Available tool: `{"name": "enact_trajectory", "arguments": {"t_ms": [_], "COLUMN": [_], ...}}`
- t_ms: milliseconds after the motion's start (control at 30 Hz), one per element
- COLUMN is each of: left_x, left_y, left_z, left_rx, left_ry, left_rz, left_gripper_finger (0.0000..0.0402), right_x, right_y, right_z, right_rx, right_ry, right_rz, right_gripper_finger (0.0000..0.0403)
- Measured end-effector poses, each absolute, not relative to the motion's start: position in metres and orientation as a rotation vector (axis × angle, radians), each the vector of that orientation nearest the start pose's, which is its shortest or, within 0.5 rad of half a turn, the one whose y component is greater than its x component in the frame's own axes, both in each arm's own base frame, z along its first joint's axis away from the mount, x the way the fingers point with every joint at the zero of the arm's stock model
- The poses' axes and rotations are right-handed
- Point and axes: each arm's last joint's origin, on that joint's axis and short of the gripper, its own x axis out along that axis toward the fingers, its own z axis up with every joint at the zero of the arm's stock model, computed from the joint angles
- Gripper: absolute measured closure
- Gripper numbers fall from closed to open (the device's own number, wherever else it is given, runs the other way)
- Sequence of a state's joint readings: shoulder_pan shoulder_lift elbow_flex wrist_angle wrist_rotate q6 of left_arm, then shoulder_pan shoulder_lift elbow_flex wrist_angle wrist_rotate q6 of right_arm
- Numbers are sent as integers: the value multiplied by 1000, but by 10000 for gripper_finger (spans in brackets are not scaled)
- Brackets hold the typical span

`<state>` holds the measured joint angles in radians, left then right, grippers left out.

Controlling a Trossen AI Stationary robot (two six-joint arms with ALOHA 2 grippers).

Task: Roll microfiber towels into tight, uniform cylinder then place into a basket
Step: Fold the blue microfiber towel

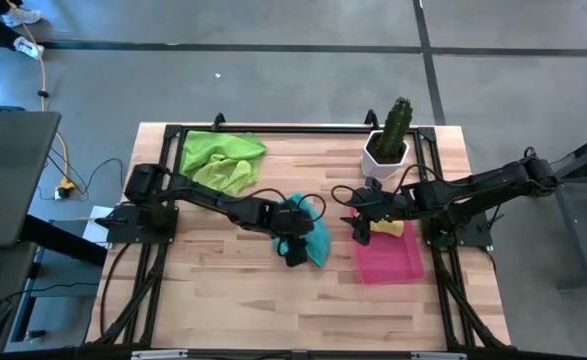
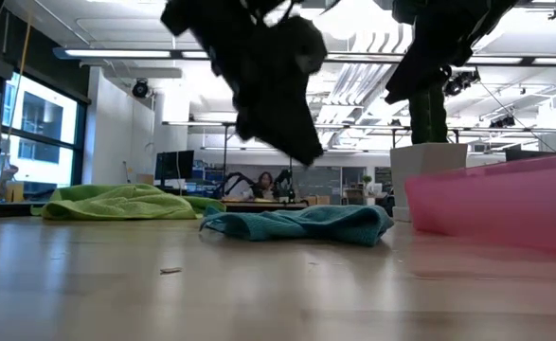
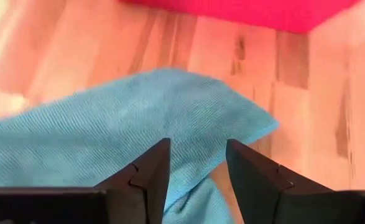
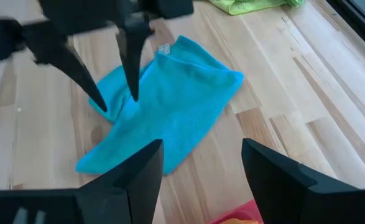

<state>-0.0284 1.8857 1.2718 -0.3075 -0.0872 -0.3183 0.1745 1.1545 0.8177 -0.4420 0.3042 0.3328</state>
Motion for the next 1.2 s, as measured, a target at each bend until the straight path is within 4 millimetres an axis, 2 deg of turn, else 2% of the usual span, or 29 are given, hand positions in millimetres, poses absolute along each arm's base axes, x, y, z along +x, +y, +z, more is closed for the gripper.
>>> {"name": "enact_trajectory", "arguments": {"t_ms": [167, 267, 367, 533, 633, 800, 933, 1067, 1200], "left_x": [383, 367, 356, 350, 349, 350, 355, 360, 360], "left_y": [-8, -7, -7, -4, -5, -6, -8, -11, -11], "left_z": [203, 198, 194, 177, 167, 168, 168, 170, 163], "left_rx": [-13, 119, 264, 455, 493, 562, 502, 515, 509], "left_ry": [1015, 1179, 1300, 1324, 1332, 1328, 1268, 1213, 1225], "left_rz": [94, 21, -71, -121, -127, -44, -87, -90, -103], "left_gripper_finger": [257, 257, 257, 257, 257, 257, 257, 257, 257], "right_x": [232, 235, 237, 252, 260, 267, 269, 270, 270], "right_y": [32, 33, 34, 37, 39, 44, 44, 44, 44], "right_z": [254, 254, 253, 243, 233, 225, 224, 225, 226], "right_rx": [200, 298, 294, 303, 330, 319, 321, 319, 320], "right_ry": [706, 687, 677, 667, 705, 719, 710, 696, 688], "right_rz": [-265, -267, -258, -261, -241, -206, -207, -217, -217], "right_gripper_finger": [192, 192, 192, 192, 192, 192, 192, 192, 192]}}
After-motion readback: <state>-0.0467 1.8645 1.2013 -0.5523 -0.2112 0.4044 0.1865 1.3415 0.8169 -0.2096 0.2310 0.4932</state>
